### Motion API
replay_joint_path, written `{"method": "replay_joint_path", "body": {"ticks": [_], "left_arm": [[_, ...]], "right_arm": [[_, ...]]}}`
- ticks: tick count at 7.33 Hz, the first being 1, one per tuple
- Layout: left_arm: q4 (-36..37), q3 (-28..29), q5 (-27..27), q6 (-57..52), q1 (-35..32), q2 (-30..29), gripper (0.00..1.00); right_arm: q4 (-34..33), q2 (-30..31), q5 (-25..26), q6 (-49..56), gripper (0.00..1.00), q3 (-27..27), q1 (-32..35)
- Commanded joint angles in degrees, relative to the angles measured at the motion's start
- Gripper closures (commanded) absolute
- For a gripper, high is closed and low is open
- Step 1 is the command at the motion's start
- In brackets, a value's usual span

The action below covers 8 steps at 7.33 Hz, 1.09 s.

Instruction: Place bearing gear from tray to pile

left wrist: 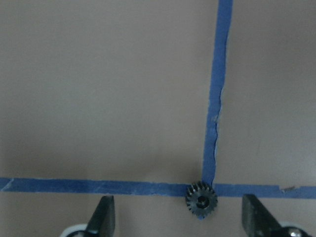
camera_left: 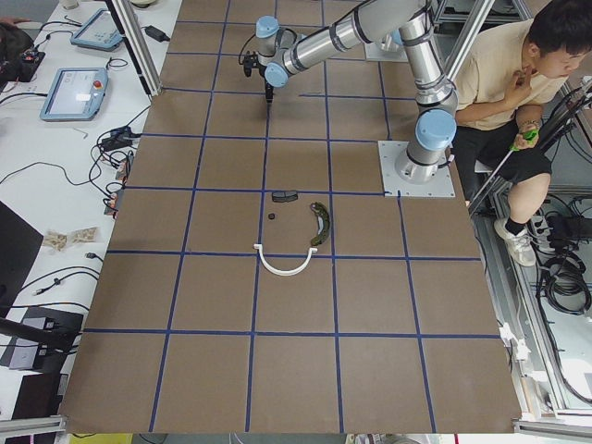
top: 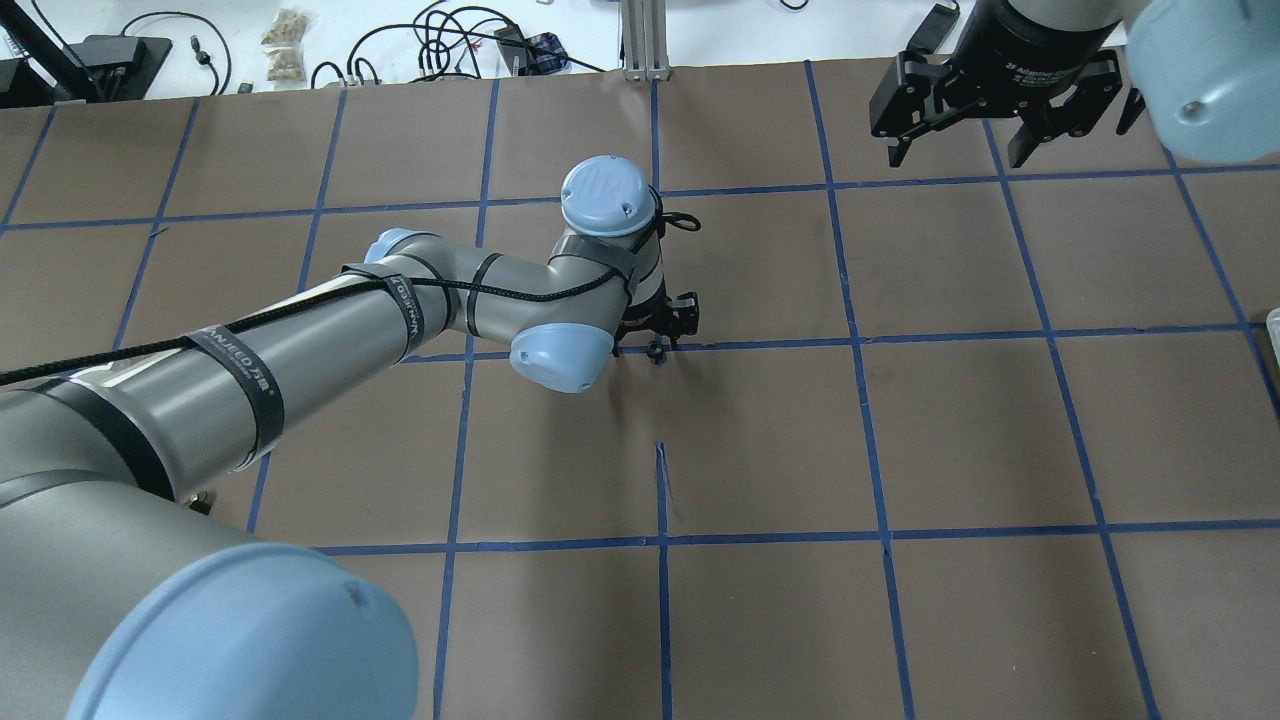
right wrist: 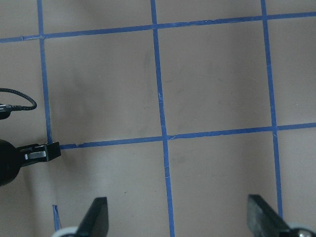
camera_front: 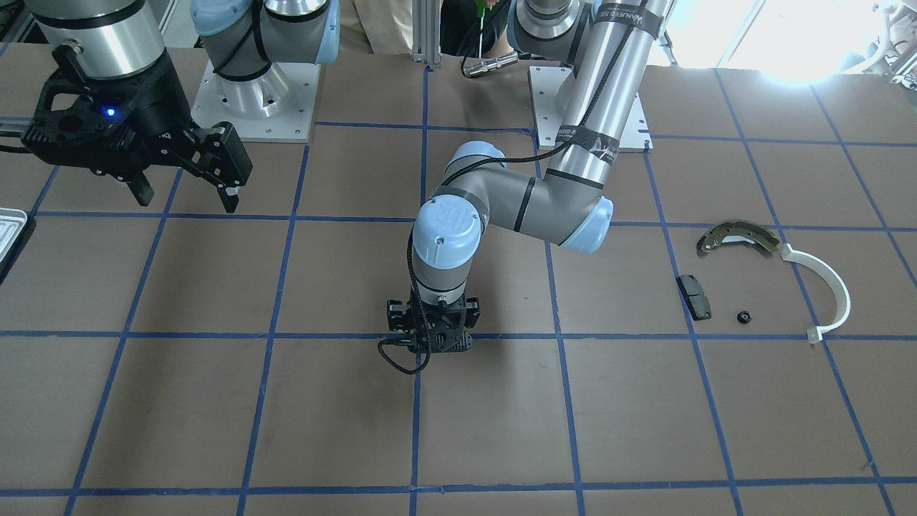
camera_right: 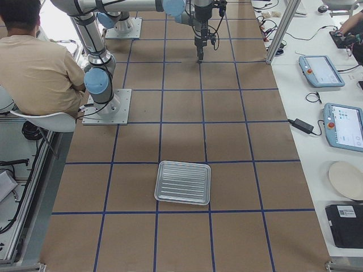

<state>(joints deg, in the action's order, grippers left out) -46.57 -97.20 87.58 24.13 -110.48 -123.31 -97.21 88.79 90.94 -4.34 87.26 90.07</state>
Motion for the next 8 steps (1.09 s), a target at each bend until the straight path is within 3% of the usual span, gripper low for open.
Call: {"method": "replay_joint_path", "body": {"ticks": [1,3,4,7,8], "left_arm": [[0.61,0.08,-0.13,-0.13,-0.08,-0.44,0.89],[-0.44,0.26,0.48,-2.14,0.61,1.56,1.0],[-5.93,-0.18,1.01,-10.33,4.54,3.5,1.0],[-20.36,-1.32,2.84,-43.53,26.82,12.81,1.0],[-19.88,-2.28,8.69,-53.03,34.03,13.35,1.0]], "right_arm": [[0.26,0.06,0.11,0.03,0.0,-0.25,0.02],[0.44,0.06,0.29,-0.05,0.0,-0.16,-0.07],[0.53,0.33,0.29,-0.05,0.0,0.28,0.1],[0.35,0.15,0.11,-0.05,0.0,0.19,0.19],[0.35,0.07,0.11,-0.05,0.0,0.02,0.19]]}}
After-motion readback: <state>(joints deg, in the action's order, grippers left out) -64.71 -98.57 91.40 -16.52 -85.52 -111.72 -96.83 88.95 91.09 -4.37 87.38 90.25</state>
